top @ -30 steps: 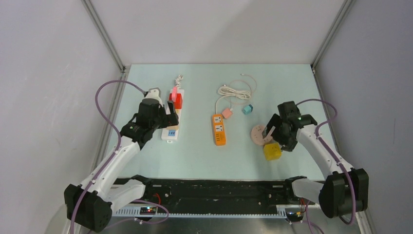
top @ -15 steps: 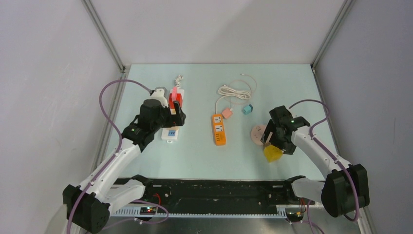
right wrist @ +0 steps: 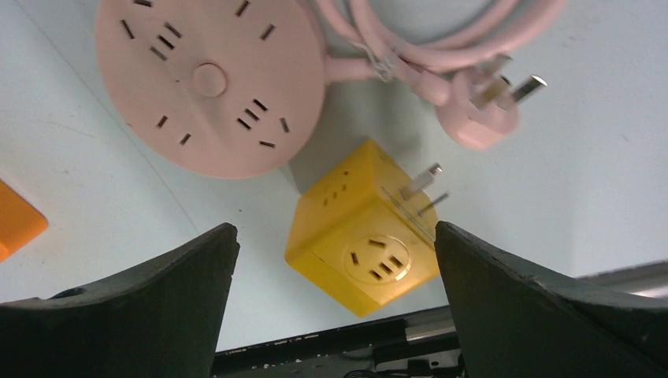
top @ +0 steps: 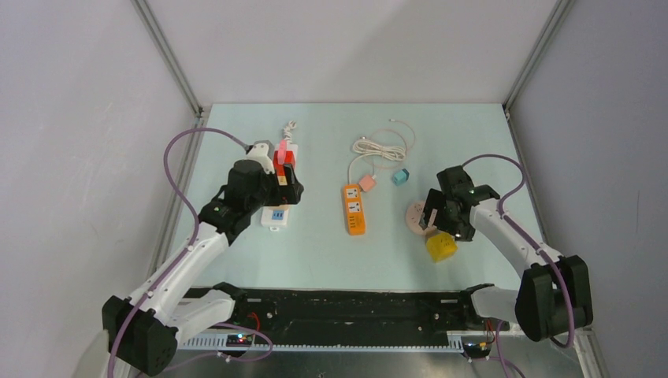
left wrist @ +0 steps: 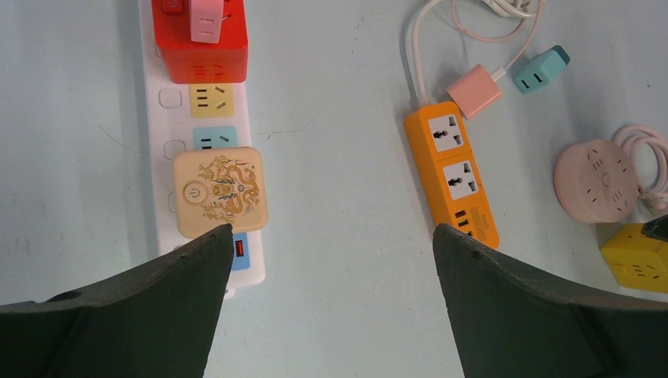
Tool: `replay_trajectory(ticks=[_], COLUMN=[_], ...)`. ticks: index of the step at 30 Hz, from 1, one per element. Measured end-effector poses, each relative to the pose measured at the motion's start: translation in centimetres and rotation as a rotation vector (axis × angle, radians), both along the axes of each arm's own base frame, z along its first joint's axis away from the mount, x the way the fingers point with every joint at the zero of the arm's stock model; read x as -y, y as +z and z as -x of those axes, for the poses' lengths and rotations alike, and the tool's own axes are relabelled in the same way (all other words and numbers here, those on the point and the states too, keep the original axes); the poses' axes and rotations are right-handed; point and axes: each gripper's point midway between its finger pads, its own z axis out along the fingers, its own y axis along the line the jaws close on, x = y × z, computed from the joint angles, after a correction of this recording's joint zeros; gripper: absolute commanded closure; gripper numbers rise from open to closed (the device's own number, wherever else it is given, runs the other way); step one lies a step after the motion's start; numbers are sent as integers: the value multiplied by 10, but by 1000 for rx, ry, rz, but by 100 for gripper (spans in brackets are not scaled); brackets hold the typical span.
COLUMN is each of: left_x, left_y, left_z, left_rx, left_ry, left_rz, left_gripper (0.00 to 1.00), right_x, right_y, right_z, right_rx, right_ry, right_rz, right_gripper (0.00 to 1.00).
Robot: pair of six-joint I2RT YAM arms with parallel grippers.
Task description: Insert the plug
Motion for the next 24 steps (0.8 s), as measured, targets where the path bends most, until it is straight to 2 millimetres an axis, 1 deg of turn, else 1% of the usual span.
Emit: replay_trajectory(ticks=[3,6,9,12,19,20,22,23,24], left_x=[0,0,0,-1,0,0,0,0,1], left_y=[0,1,0,-3,-7,-7,-7,-7,-7], left_z=[0,-1,-2,-3,-3,-3,-3,-3,-4], left_rx=[2,6,6,-1,-14,-14,-12,-13,-12], left_ry=[-5,-5,1,4,3,3,2,2,1], left_rz=[-4,-4,-7,-13,-18,-18,-18,-17,-17], left_gripper=[0,0,0,1,0,0,0,0,0], right_x=[-5,-15,-26,-34,-38,-38,-38,-38,-38], right_y=[0,0,-7,-14,-18,-18,-18,-19,-19], right_z=[-7,-6,0,11,32,34,39,41,43], right_rx=[14,11,-30,-79,-145,-150,-163,-166,-170], right_ry=[60,132,190,225,206,197,186,178,169], right_rz=[-41,-68,-81,-67,-21,-13,4,15,22], right_gripper=[1,1,1,0,1,1,7,13,16])
